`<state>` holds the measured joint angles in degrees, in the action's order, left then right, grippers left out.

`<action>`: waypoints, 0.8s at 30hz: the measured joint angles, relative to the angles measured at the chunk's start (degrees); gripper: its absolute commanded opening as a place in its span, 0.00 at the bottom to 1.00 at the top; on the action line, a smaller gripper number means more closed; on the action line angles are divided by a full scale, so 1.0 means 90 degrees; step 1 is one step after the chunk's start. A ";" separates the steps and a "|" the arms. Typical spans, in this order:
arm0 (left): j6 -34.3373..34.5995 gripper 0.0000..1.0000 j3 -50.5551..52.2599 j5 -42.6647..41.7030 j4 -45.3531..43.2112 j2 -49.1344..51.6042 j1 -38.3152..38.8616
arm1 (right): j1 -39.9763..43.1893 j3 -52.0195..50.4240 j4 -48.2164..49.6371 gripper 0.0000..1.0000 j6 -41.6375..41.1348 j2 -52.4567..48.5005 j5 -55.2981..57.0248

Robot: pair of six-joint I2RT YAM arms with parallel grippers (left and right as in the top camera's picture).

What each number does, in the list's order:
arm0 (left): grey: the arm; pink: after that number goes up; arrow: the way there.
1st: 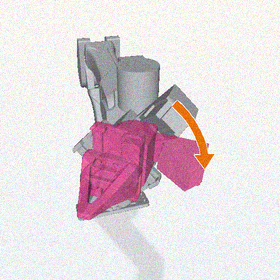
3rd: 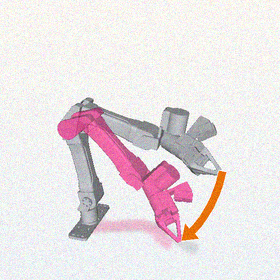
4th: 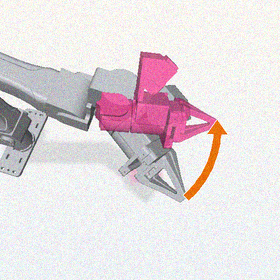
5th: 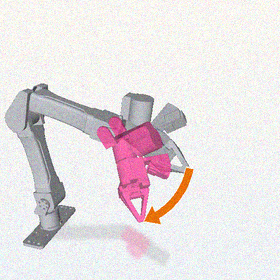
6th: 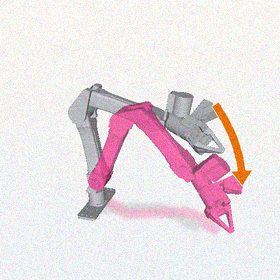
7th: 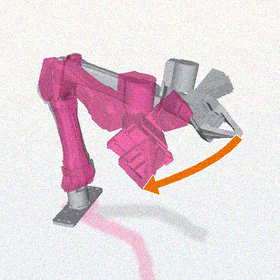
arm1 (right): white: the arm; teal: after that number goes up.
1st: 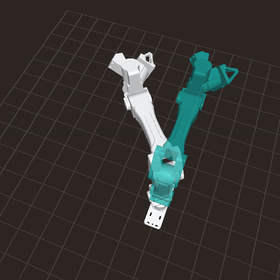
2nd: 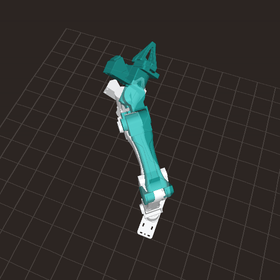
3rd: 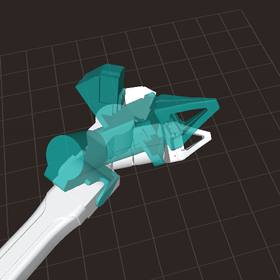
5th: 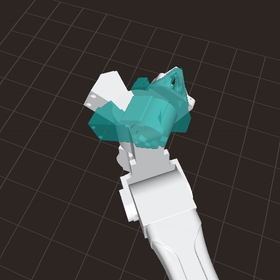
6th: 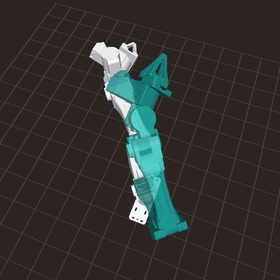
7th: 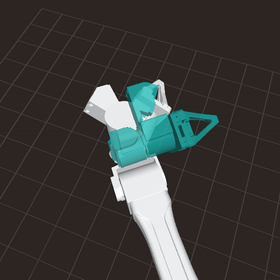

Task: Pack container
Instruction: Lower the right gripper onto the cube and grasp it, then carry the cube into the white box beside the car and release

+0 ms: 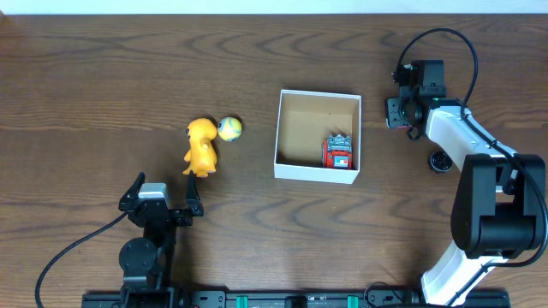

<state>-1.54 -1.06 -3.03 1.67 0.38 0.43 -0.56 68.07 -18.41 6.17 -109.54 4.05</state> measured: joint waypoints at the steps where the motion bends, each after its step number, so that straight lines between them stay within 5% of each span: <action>1: 0.0000 0.98 0.0000 0.0002 0.0000 0.0000 0.0000 | 0.0000 0.0000 -0.0019 0.51 -0.0039 0.0010 0.0000; 9: 0.0000 0.98 0.0000 0.0002 0.0000 0.0000 0.0000 | 0.0000 -0.0027 -0.0338 0.49 -0.0270 0.0406 0.0000; 24: 0.0000 0.98 0.0000 0.0000 0.0000 0.0000 0.0000 | -0.0901 -0.0039 -0.1214 0.48 -0.0408 0.3235 0.0017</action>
<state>-1.54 -1.06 -3.03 1.67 0.38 0.43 -8.67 67.72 -29.34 2.50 -80.42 4.21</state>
